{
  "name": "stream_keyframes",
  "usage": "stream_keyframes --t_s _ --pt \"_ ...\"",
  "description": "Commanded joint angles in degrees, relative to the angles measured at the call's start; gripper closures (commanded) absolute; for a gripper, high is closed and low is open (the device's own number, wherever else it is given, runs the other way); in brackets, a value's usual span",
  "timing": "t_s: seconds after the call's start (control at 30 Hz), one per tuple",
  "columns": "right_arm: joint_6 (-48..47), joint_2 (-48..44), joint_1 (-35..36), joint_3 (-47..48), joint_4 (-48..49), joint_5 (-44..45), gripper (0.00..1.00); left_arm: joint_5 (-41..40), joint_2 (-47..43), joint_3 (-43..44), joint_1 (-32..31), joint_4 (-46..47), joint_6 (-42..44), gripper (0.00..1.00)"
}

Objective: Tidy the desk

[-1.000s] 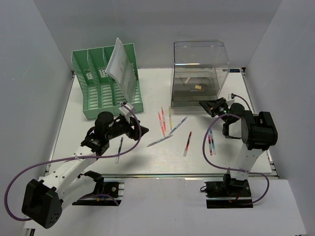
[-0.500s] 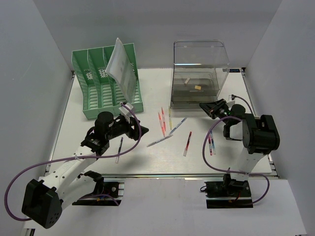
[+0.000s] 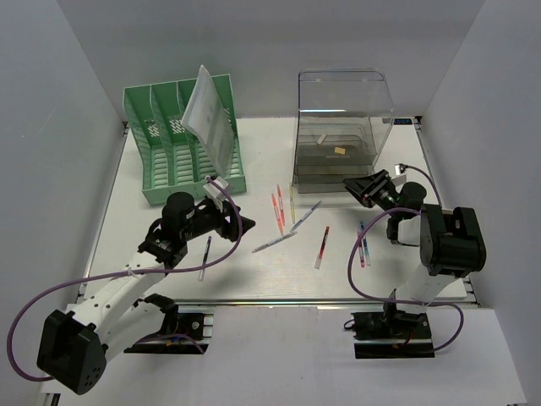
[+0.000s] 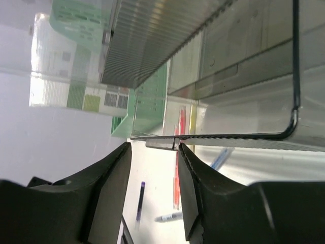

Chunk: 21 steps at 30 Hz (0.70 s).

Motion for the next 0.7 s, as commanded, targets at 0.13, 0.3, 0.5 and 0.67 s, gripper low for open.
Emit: stream_keyframes --t_s 0.13,0.3,0.5,0.67 --pt "-4.6 -4.2 -1.8 -2.0 -3.4 -7.2 0.51 0.1 -1.7 0.0 -0.3 0.1 -0.4 0.23" --pt "-6.8 -3.1 -2.0 0.9 -7.4 -8.0 0.43 0.0 -1.7 -0.2 -0.3 -0.1 -0.4 0.23" --pt "-6.5 -0.5 -2.4 1.7 -6.3 -10.2 0.32 -0.3 -1.7 -0.1 -0.3 -0.3 0.0 0.23" --pt "-11.3 -3.1 -3.5 1.1 -13.7 -14.1 0.32 -0.5 -1.8 0.1 -0.3 -0.4 -0.1 0.23"
